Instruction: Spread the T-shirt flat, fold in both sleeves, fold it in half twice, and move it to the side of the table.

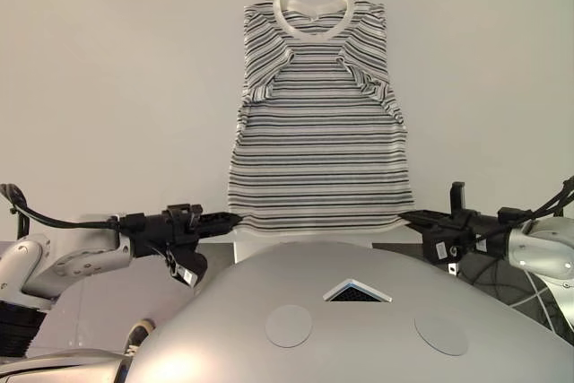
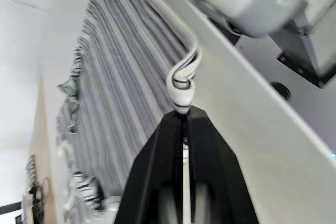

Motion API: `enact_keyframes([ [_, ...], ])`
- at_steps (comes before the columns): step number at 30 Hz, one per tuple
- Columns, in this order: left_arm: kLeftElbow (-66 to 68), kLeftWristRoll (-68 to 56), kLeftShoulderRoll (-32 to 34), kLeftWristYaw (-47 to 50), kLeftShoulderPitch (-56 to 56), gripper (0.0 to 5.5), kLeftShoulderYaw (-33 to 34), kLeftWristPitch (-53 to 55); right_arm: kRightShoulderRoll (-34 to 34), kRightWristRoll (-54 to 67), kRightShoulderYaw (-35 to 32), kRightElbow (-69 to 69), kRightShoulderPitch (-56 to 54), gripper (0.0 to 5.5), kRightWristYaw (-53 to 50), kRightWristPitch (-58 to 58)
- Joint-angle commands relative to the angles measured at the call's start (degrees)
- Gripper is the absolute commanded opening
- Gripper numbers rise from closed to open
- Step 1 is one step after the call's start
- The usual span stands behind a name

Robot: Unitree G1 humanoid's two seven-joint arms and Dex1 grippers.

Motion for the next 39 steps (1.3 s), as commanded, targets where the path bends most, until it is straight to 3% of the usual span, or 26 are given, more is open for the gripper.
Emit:
enact_keyframes([
  [1,-8.77,-15.25,3.98,-3.9,0.93,0.0,2.26,10.12,-1.16,8.53,-6.1,-3.82,3.63,0.01,2.54,2.28],
  [4,-15.45,-33.25,8.78,-9.21,4.9,0.0,7.26,20.76,-0.66,16.25,-11.54,-6.63,7.66,0.01,4.92,1.11],
  [8,-18.8,-44.81,7.44,-16.51,13.25,0.0,14.61,25.86,0.06,23.7,-17.74,-8.88,10.21,0.01,7.67,-0.28],
  [13,-17.54,-49.19,1.3,-28.58,25.86,0.0,20.23,19.68,3.62,30.99,-26.05,-11.92,16.98,0.01,12.11,-2.75],
  [17,-14.4,-49.86,-3.35,-32.45,25.91,0.0,20.61,14.59,3.97,32.59,-28.11,-12.98,15.87,0.01,12.96,-1.85],
  [20,-10.14,-43.92,-8.79,-27.66,15.56,0.0,18.76,13.05,3.12,27.77,-24.85,-11.34,5.81,0.01,6.82,3.46],
  [25,-1.03,-23.74,-18.22,-14.44,-11.36,0.0,12.15,18.21,2.52,16.08,-11.48,-3.25,-18.0,0.01,-2.84,12.41],
  [29,9.2,-12.85,-24.29,-4.38,-25.67,0.0,8.38,19.82,4.15,8.03,-2.62,7.65,-34.88,0.01,-7.85,15.77],
  [39,37.56,1.59,-28.22,9.94,-47.48,0.0,-3.06,18.98,13.41,-1.74,15.23,43.97,-65.96,0.01,-13.26,9.54],
])
